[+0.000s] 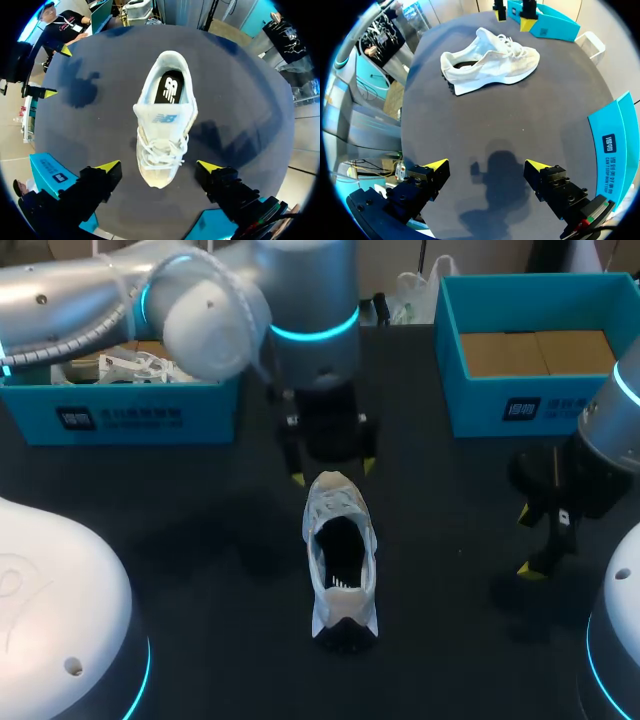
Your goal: Take the shoe out of the shoebox, open the shoe tongue, remove and reinsert the insole, then place the shoe into the shoebox
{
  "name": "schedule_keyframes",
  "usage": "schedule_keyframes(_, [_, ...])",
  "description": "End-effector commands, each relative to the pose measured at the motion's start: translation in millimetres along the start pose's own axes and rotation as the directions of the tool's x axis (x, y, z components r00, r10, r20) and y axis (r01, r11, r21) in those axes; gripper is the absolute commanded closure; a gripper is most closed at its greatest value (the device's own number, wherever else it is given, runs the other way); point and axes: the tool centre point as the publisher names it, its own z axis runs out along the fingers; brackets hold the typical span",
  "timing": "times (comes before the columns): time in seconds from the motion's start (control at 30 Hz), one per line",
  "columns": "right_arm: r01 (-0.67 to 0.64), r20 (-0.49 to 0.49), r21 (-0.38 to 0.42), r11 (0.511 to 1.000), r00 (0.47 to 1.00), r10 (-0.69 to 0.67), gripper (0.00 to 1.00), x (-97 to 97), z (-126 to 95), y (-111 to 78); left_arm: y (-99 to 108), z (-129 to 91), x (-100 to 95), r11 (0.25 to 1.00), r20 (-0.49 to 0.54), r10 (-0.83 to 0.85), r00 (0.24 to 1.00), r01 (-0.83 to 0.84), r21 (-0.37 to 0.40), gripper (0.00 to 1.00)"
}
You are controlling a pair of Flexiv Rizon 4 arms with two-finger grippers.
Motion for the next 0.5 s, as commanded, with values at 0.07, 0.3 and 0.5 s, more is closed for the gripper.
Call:
schedule_keyframes(0.07, [-0.001, 0.003, 0.001, 1.0, 1.0, 0.001, 0.0, 1.4, 0, -0.3, 8, -9, 2.0, 0.999, -0.01, 0.012, 1.0, -0.012, 0.03, 0.25])
schedule_keyframes(0.3, [-0.001, 0.003, 0.001, 1.0, 1.0, 0.001, 0.0, 1.4, 0, -0.3, 19, -16, -0.6, 0.999, -0.023, 0.033, 0.999, -0.033, 0.027, 0.35])
schedule_keyframes(0.5, [-0.001, 0.003, 0.001, 1.0, 1.0, 0.001, 0.0, 1.4, 0, -0.3, 25, -14, -3.0, 0.998, -0.04, 0.047, 0.998, -0.045, 0.032, 0.58])
